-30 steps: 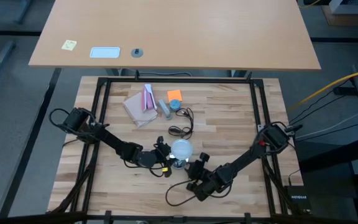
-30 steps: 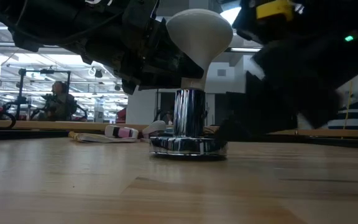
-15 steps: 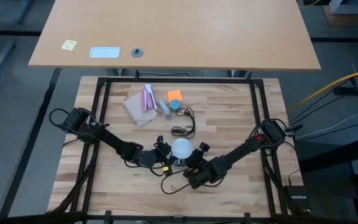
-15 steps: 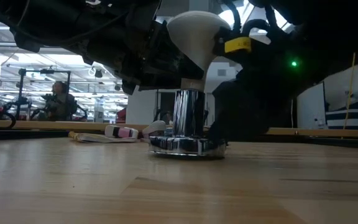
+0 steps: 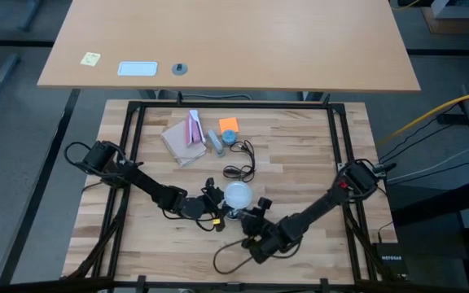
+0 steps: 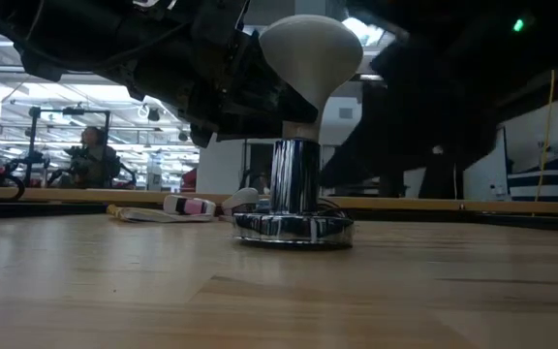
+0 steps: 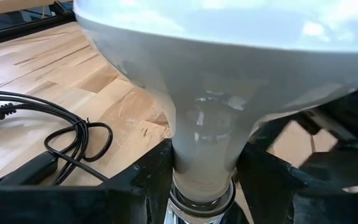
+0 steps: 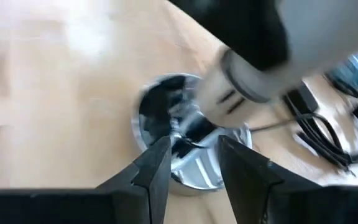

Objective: Screw lightbulb
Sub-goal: Insert the white lightbulb into the silver lamp

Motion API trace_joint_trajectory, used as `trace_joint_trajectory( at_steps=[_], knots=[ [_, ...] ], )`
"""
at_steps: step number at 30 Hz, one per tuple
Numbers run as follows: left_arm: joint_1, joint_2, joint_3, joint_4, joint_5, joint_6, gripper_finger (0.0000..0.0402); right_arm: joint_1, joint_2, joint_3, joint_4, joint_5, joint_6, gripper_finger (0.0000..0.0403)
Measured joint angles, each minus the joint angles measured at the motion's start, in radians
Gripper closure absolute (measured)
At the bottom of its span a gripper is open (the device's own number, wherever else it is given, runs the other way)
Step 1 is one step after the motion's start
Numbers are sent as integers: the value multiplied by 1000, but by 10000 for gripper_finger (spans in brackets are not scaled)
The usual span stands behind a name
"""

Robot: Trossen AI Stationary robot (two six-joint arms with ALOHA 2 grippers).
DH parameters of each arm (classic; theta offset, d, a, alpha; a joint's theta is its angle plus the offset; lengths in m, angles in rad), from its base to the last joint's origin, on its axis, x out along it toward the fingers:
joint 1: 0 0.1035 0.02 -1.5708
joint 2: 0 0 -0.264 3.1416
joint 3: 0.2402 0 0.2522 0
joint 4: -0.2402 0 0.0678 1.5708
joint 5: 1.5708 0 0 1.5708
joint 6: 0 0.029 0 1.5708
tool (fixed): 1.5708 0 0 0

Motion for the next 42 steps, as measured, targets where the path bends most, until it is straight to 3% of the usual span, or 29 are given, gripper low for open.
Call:
trace_joint_trajectory(
  at_steps=[8, 27, 38, 42],
  knots=[
    [0, 0, 0, 0, 0, -1, 243, 5, 7, 6, -8, -92, -111, 265],
    [0, 0, 0, -1, -9, -3, 243, -31, 72, 8, -11, -61, -116, 265],
    [0, 1, 0, -7, 3, 7, 243, -47, 72, 8, -324, -38, 151, 265],
    [-1, 1, 0, -6, 7, 6, 243, -49, 72, 7, -350, -8, 174, 265]
  ],
)
